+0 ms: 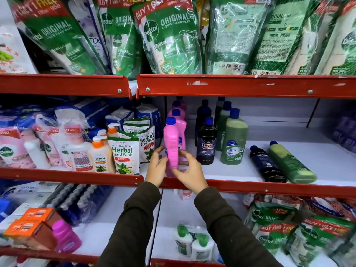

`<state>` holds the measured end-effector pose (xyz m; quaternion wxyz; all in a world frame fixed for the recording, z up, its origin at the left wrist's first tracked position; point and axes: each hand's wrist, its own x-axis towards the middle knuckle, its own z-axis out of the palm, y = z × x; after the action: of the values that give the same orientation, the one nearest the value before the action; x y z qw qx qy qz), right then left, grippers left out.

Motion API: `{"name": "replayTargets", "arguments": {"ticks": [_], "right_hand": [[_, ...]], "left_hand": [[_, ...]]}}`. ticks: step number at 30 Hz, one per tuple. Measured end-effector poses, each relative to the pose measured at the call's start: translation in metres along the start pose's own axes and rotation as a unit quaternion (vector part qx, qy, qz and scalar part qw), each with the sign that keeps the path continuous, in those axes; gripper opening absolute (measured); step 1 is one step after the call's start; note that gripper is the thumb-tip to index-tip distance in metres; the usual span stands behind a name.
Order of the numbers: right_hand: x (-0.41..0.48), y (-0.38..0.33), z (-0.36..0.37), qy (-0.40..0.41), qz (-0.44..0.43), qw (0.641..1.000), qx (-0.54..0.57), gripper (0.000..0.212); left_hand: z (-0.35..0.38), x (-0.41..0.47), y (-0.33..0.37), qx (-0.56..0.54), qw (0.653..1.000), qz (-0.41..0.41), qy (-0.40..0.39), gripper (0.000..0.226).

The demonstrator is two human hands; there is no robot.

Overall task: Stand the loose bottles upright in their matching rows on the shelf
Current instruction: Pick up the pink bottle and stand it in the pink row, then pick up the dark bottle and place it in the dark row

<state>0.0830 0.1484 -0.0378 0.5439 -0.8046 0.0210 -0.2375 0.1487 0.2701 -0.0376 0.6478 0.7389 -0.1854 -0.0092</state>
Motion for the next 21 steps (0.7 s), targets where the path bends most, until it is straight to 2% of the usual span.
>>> {"name": "replayTargets", "arguments": {"ticks": [3,8,17,21], "right_hand": [[0.001,0.004,-0.002,0.008,0.009,1.0,0.001,0.056],[0.008,0.005,-0.015,-0.008,0.02,1.0,-0.014,0.051],[0.011,0.01,-0.013,-0.002,0.01,1.0,-0.016,0.055],[0.001,0.012,-0.029,0.066,0.0,0.998,-0.014,0.046]], "left_hand": [[-0.003,0.0,0.001,-0.034,0.999,-0.013,-0.01,0.042],[-0.004,0.001,-0.003,-0.031,0.999,-0.017,0.039,0.025],[0.003,-0.005,0.003,0.023,0.997,0.002,0.071,0.024],[0.02,-0.021,0.003,0.059,0.98,0.042,0.185,0.029]]}}
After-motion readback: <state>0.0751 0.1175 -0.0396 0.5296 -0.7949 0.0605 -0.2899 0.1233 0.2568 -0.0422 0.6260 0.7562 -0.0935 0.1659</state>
